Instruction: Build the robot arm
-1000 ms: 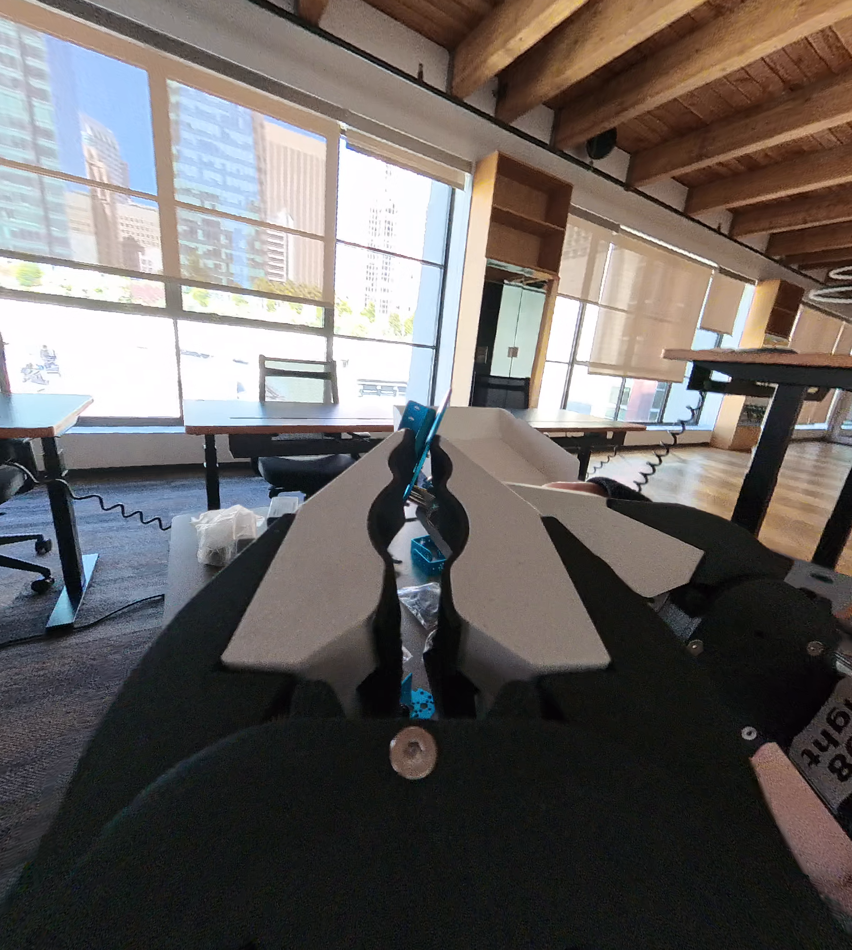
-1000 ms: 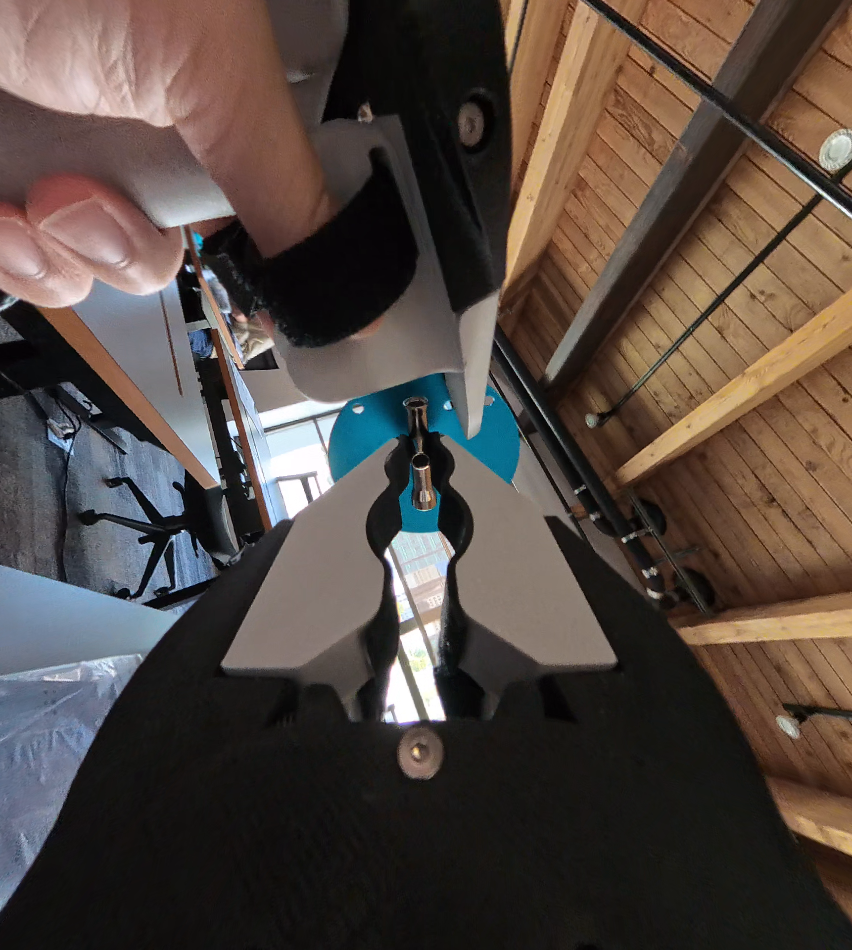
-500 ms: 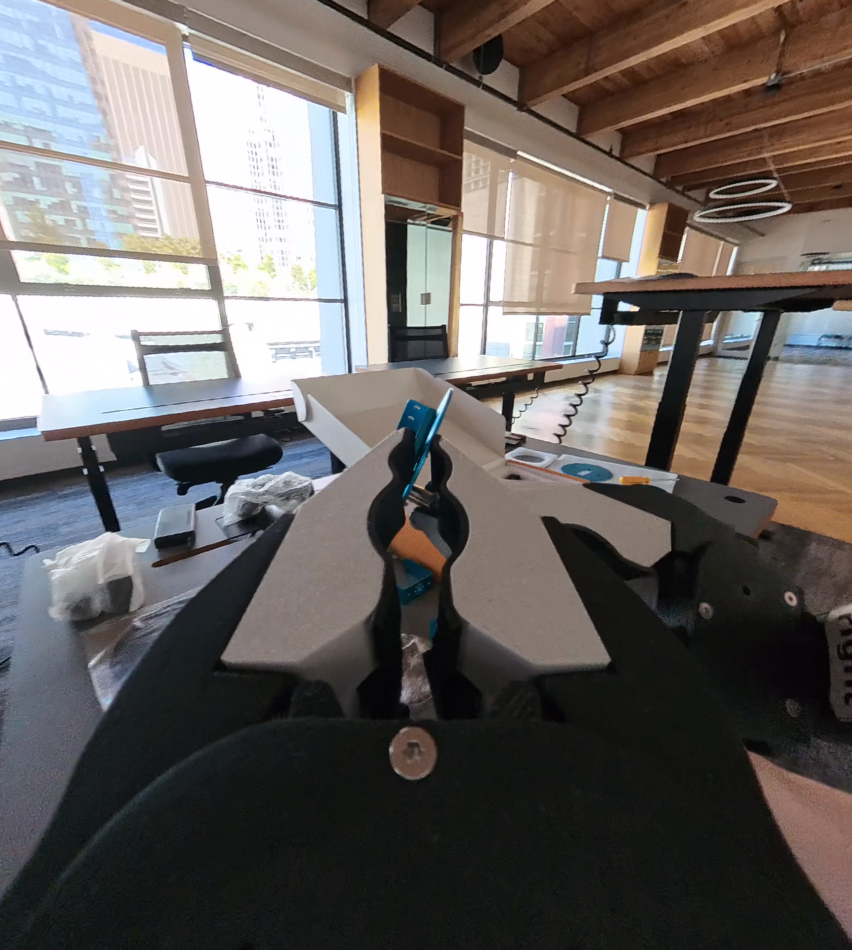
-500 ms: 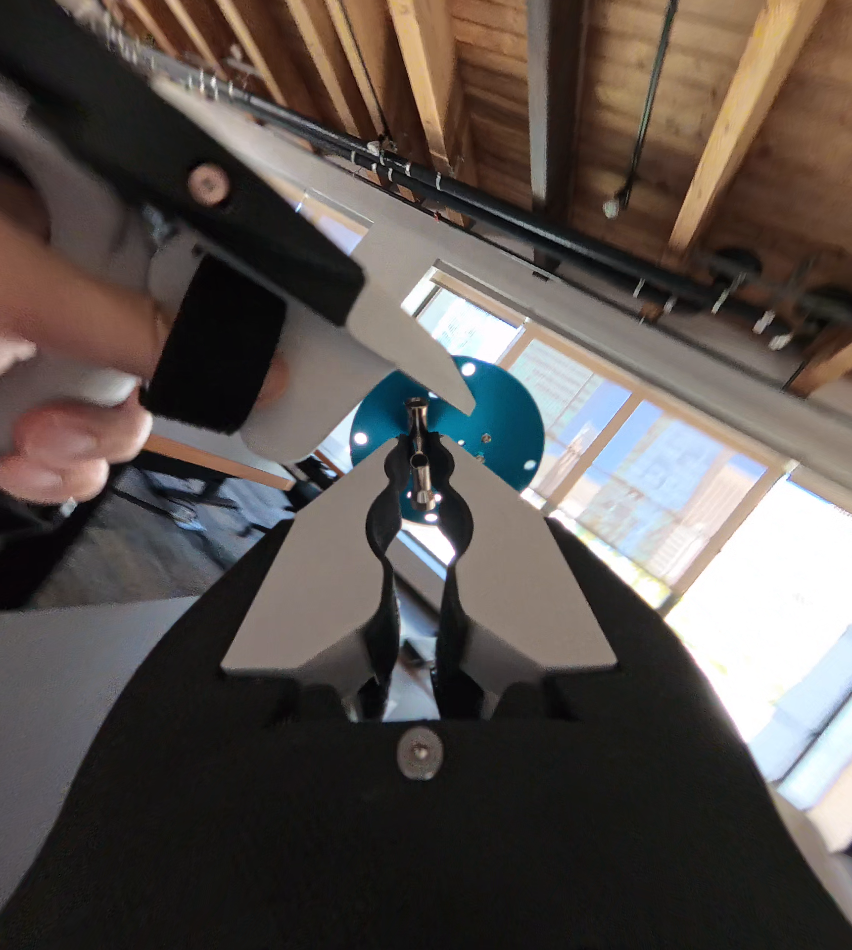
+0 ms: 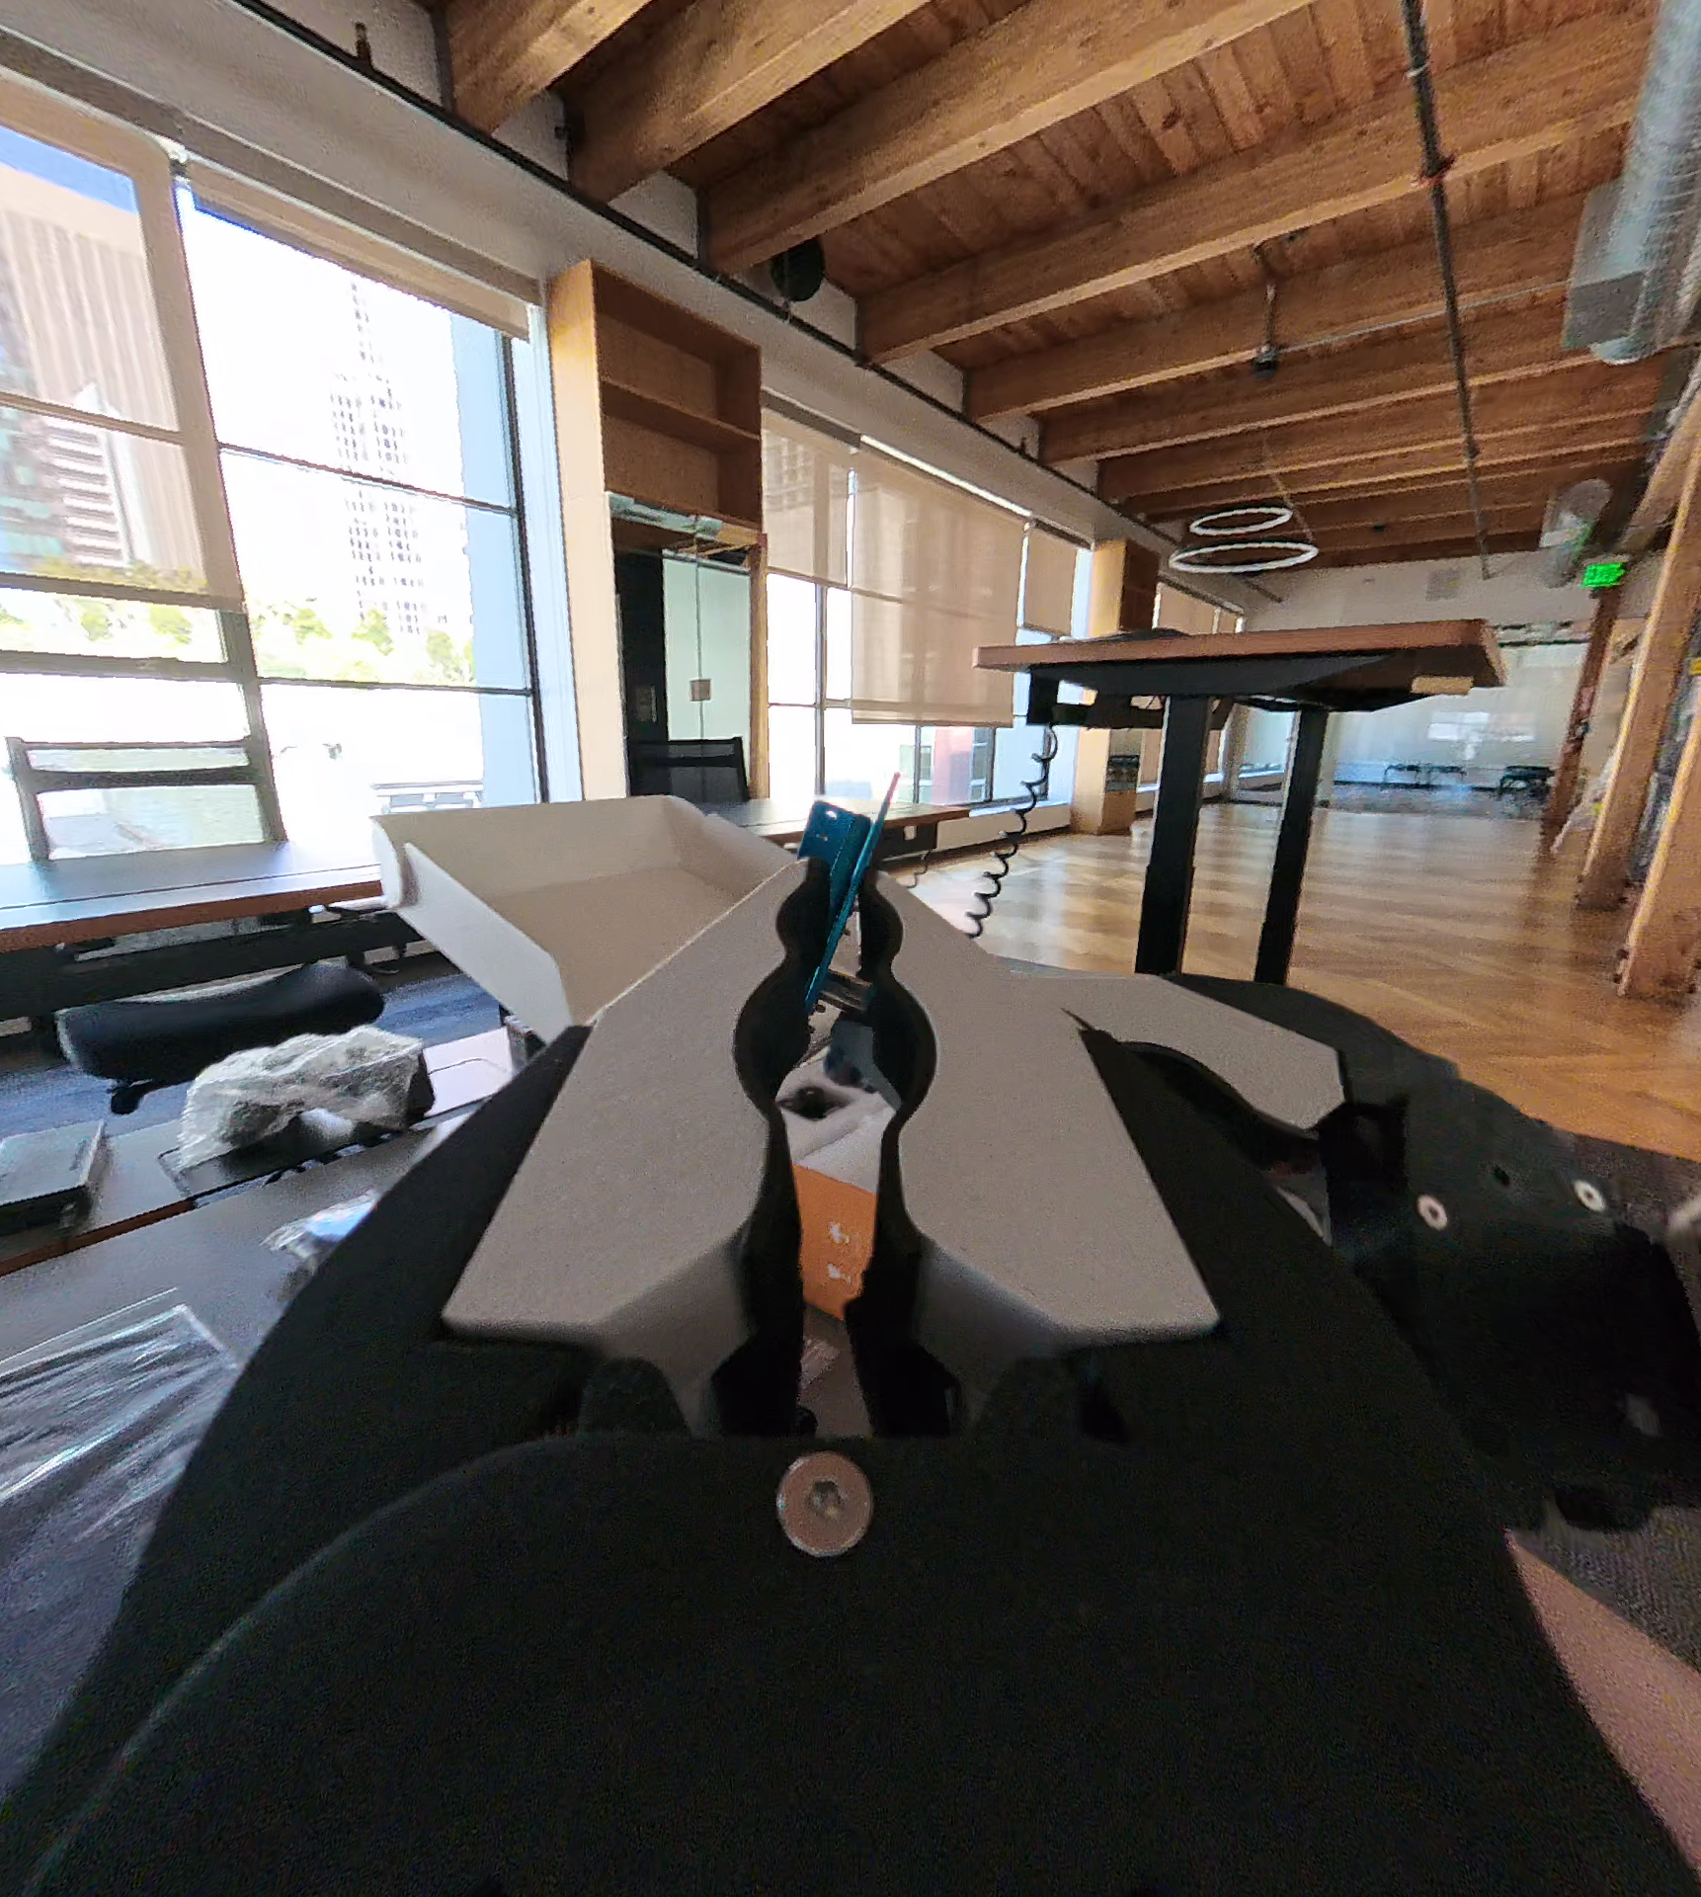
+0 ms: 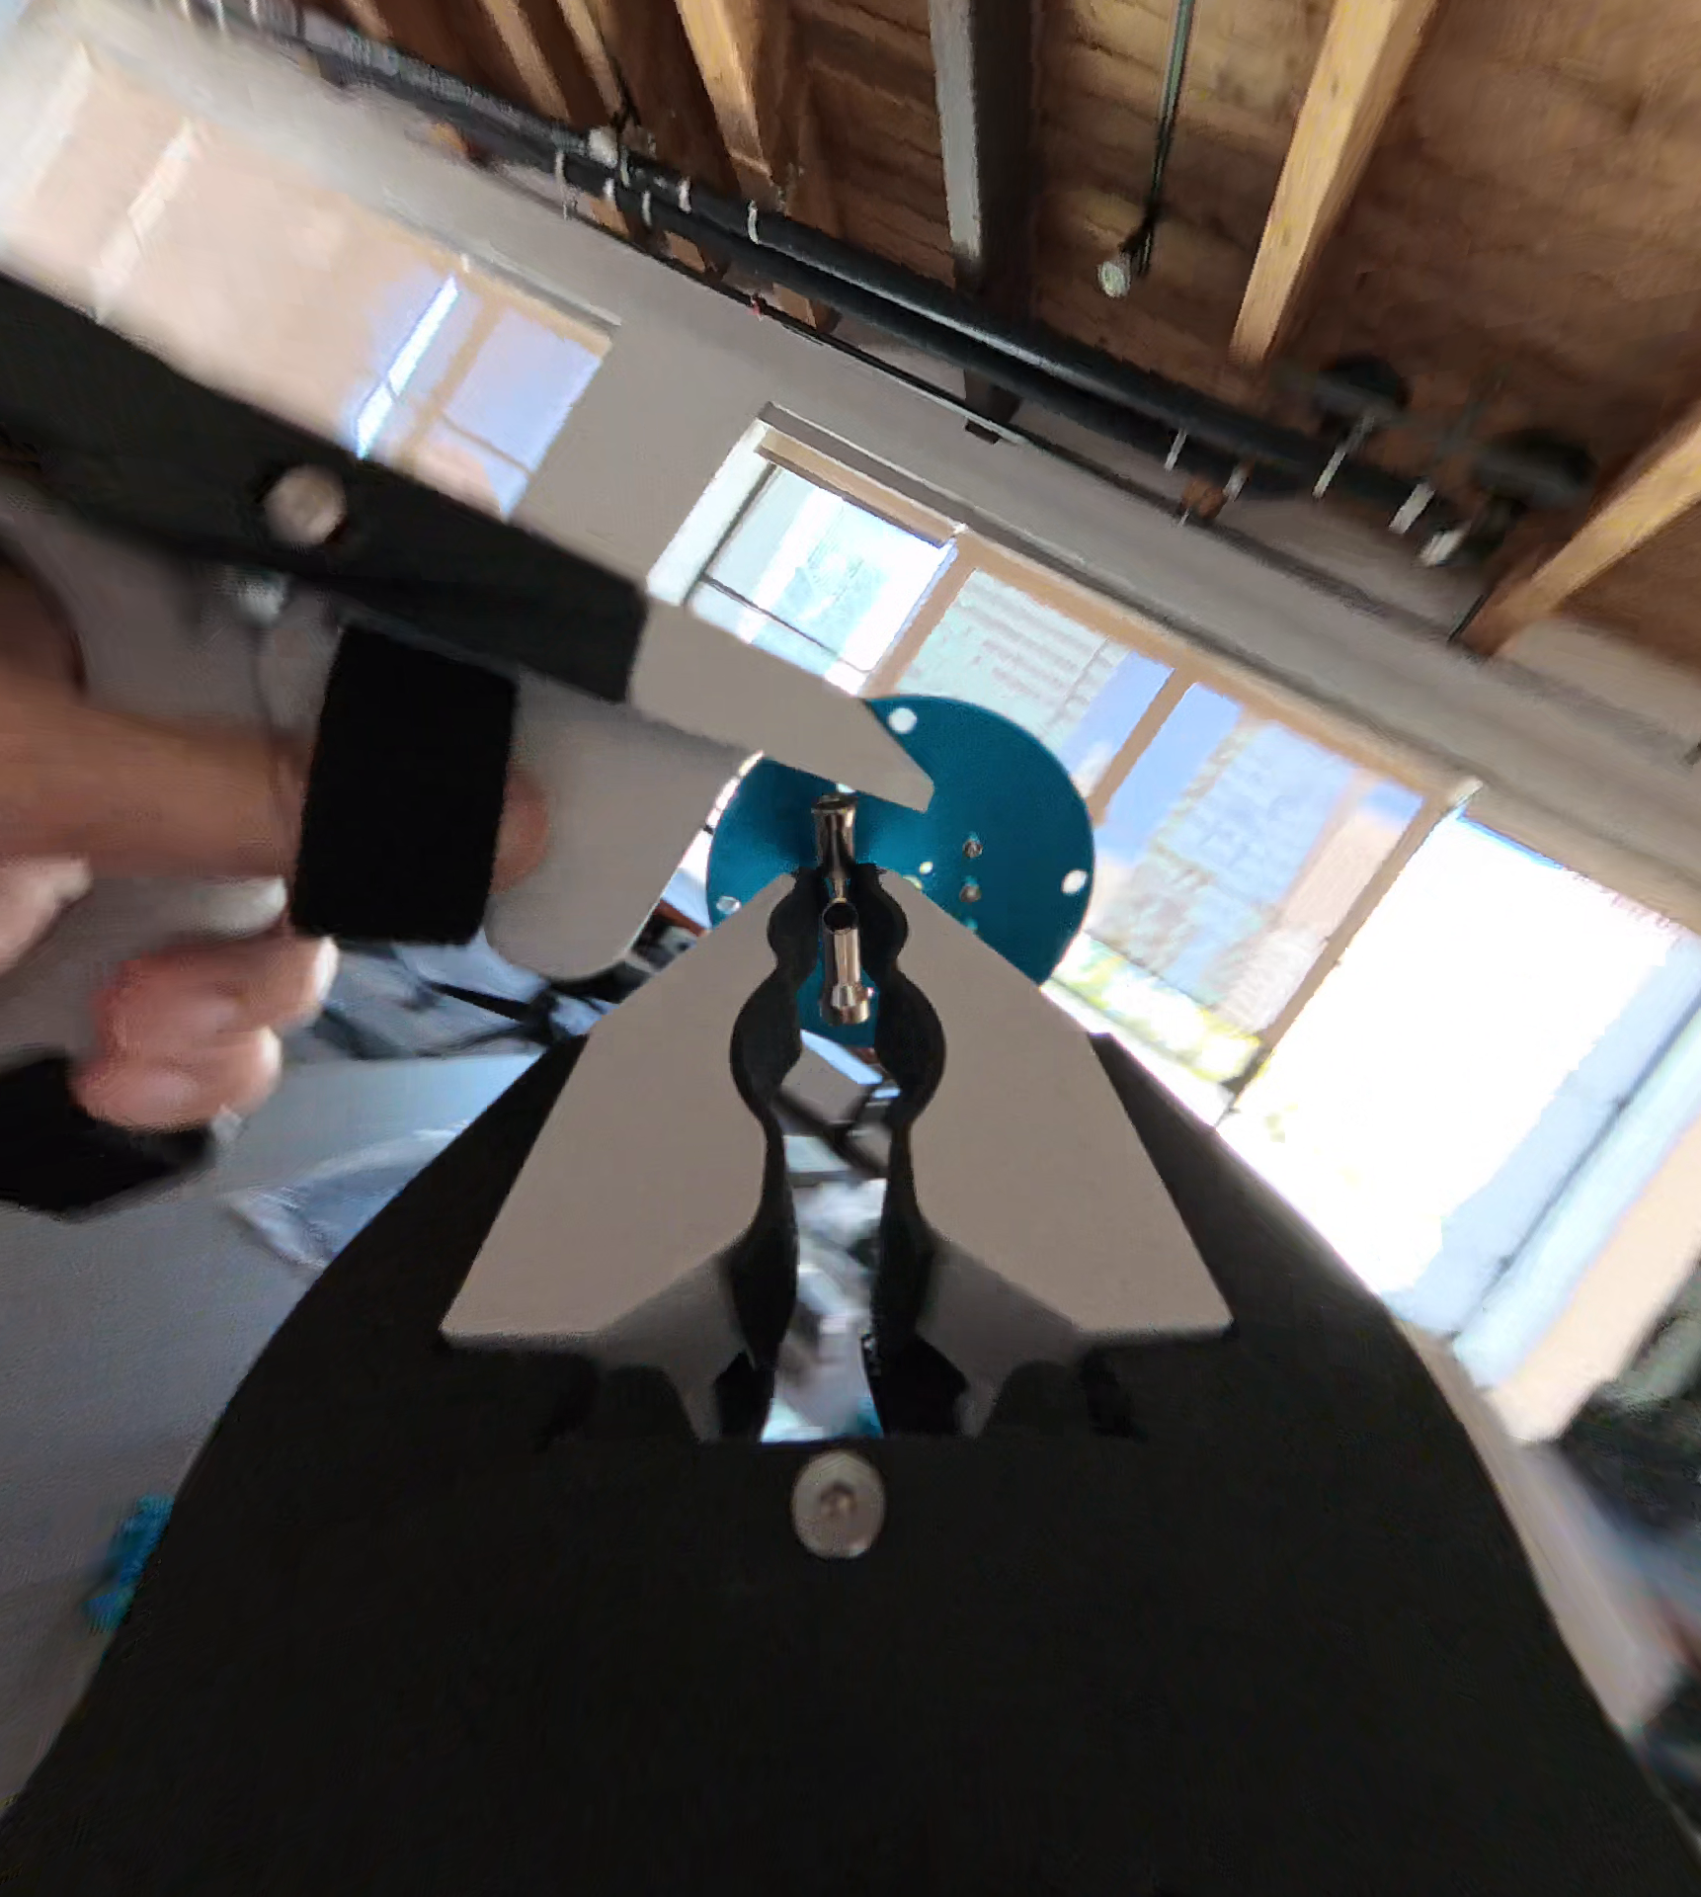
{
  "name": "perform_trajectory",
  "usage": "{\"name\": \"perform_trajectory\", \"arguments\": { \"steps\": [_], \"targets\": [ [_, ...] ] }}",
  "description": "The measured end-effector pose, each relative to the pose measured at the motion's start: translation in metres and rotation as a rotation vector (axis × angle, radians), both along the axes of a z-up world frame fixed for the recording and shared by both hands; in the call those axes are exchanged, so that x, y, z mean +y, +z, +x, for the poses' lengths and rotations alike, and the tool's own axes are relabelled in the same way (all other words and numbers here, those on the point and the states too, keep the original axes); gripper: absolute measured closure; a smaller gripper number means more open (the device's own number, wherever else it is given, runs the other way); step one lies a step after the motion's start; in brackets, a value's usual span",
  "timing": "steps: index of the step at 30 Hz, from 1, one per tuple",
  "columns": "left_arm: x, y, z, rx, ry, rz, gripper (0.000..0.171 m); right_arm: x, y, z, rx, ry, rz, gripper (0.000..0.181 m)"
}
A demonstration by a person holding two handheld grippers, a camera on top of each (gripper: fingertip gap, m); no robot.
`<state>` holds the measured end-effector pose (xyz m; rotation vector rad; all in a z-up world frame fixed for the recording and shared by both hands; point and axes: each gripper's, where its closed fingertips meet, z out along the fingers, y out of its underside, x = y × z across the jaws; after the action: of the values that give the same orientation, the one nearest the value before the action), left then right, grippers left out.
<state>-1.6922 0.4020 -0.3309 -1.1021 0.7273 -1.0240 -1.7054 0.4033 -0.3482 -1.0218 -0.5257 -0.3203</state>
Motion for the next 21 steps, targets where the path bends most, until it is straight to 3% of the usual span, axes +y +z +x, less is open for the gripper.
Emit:
{"name": "perform_trajectory", "arguments": {
  "steps": [6, 10, 13, 16, 18, 21],
  "targets": [
    [0.0, -0.008, 0.029, -0.059, -0.024, 0.053, 0.168, 0.004, -0.011, 0.031, 0.687, 0.431, -0.205, 0.175],
    [0.004, -0.005, 0.044, -0.079, -0.035, 0.096, 0.167, 0.011, -0.009, 0.045, 1.041, 0.67, -0.267, 0.174],
    [0.007, -0.002, 0.045, -0.061, -0.003, 0.134, 0.168, 0.012, -0.007, 0.048, 1.278, 0.94, -0.356, 0.174],
    [0.009, -0.001, 0.037, -0.086, 0.012, 0.066, 0.169, 0.005, -0.006, 0.049, 1.326, 1.036, -0.37, 0.175],
    [0.01, -0.001, 0.028, -0.131, 0.025, -0.001, 0.169, -0.004, -0.006, 0.045, 1.174, 0.927, -0.339, 0.175],
    [0.008, -0.001, 0.012, -0.202, -0.02, -0.108, 0.17, -0.022, 0.003, 0.046, 0.82, 0.672, -0.246, 0.174]
  ]
}}
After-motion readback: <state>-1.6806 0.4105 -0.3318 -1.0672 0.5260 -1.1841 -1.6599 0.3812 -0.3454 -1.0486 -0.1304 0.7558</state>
